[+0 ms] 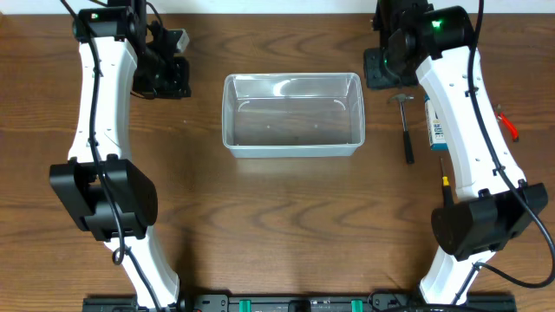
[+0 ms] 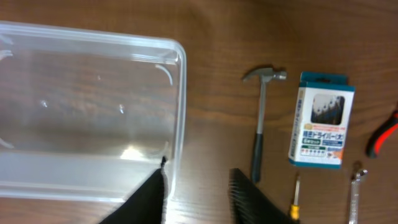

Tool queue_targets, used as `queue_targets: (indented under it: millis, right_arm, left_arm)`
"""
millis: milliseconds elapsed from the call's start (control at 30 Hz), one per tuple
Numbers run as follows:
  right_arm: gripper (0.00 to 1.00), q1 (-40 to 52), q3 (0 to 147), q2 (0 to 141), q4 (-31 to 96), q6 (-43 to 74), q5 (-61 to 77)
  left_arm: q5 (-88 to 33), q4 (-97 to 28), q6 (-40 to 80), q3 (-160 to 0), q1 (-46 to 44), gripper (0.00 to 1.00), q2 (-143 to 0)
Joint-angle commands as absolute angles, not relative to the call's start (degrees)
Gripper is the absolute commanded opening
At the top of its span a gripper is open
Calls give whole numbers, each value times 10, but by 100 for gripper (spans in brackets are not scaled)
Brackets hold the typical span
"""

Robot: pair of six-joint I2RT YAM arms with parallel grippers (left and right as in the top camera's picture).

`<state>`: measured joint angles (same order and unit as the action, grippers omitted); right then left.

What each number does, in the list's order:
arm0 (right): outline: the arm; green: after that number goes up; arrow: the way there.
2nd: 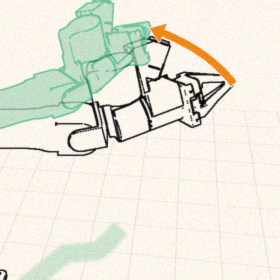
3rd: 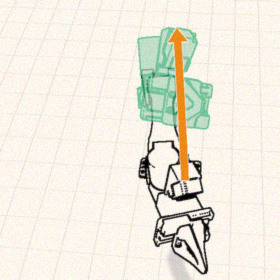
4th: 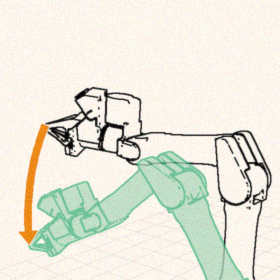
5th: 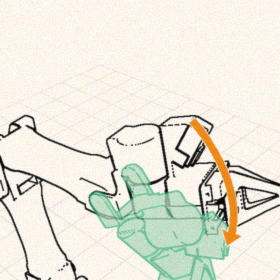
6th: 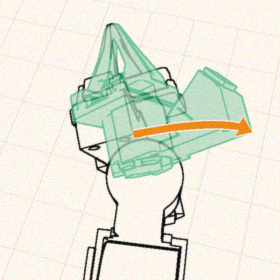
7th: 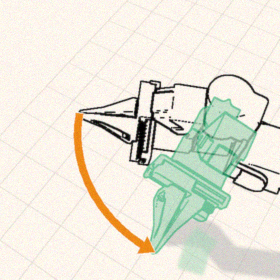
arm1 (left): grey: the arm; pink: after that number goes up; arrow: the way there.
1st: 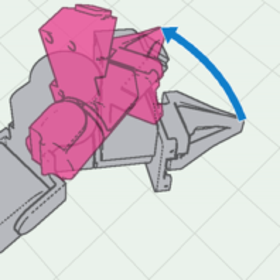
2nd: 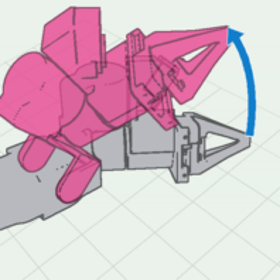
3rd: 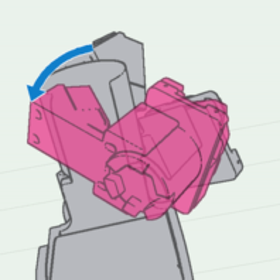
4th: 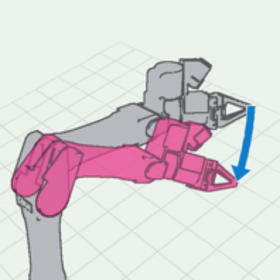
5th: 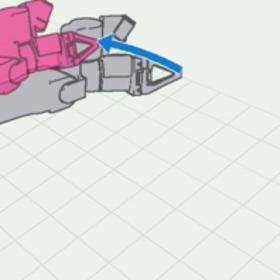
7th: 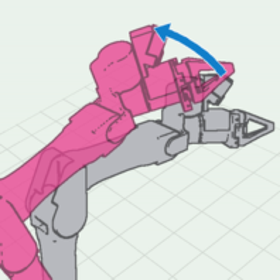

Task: Pack container
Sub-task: 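Move the left gripper right toward the box's left wall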

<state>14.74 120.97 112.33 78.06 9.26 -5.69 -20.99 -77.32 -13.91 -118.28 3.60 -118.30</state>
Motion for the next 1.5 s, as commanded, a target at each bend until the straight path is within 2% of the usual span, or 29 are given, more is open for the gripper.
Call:
queue_targets:
  millis: [0, 67, 100, 500, 700, 967, 1467]
  right_arm:
    - [16, 143, 1198, 1117, 769, 92, -55]
    - [4, 143, 1183, 1117, 755, 92, -55]
    - [1, 143, 1174, 1117, 747, 92, -55]
    - [1, 143, 1053, 1117, 649, 91, 5]
    - [1, 143, 1051, 1117, 647, 91, 2]
    - [2, 141, 1051, 1117, 649, 92, -72]
    - [1, 122, 1021, 1117, 647, 91, -70]
  left_arm:
    - [-208, -772, -143, -1165, 38, 6, -1187]
    - [-208, -768, -134, -1156, 38, 6, -1187]
    - [-208, -765, -128, -1151, 37, 6, -1187]
    - [-207, -729, -125, -1120, 20, 6, -1187]
    - [-162, -700, -97, -1105, 21, 6, -1192]
    - [-160, -696, -98, -1075, 20, 6, -1199]
    - [-162, -691, -91, -1055, 16, 6, -1199]
